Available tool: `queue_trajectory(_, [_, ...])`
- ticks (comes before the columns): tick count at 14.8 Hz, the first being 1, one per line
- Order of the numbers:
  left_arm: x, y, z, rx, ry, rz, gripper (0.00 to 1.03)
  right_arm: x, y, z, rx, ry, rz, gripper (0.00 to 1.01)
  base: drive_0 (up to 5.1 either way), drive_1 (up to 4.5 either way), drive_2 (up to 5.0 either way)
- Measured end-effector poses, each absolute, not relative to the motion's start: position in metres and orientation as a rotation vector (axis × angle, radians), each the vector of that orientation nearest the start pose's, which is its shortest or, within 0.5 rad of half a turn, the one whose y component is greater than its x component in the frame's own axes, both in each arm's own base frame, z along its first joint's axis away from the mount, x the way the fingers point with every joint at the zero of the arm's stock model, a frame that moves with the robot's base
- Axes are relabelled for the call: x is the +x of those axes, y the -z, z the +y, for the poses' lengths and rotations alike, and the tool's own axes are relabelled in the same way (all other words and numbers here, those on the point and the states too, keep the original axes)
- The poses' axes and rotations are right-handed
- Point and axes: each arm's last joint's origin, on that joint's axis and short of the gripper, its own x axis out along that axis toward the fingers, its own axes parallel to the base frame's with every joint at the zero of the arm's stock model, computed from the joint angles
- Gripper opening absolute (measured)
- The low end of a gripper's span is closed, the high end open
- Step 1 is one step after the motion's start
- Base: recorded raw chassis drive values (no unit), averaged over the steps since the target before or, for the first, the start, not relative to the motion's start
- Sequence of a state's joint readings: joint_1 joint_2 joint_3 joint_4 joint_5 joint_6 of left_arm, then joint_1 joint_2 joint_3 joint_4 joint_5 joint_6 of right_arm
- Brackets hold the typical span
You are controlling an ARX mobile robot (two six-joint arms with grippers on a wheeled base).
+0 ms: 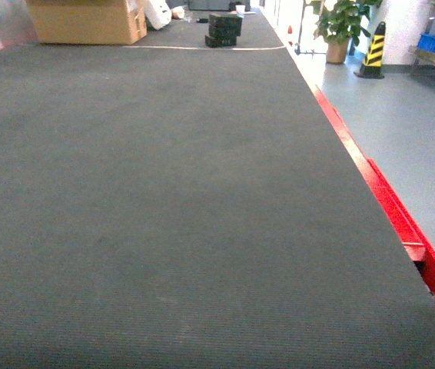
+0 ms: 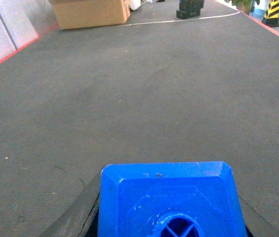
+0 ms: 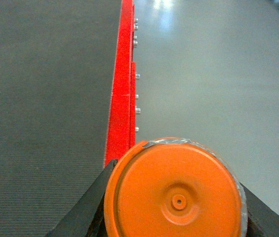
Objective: Sort blue parts and orange caps into right shelf containers
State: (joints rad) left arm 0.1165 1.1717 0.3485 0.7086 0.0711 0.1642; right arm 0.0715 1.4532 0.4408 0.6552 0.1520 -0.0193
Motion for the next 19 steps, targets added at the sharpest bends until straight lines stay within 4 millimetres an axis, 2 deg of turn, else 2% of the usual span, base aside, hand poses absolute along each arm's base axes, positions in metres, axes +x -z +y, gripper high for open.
queue_trajectory(19, [0.2227, -0.1971, 0.0236, 0.153, -0.034, 0.115, 0.45, 0.2598, -0.1563, 0.014, -0.059, 0.079, 0.354, 0.45, 4.9, -3.27, -1.5])
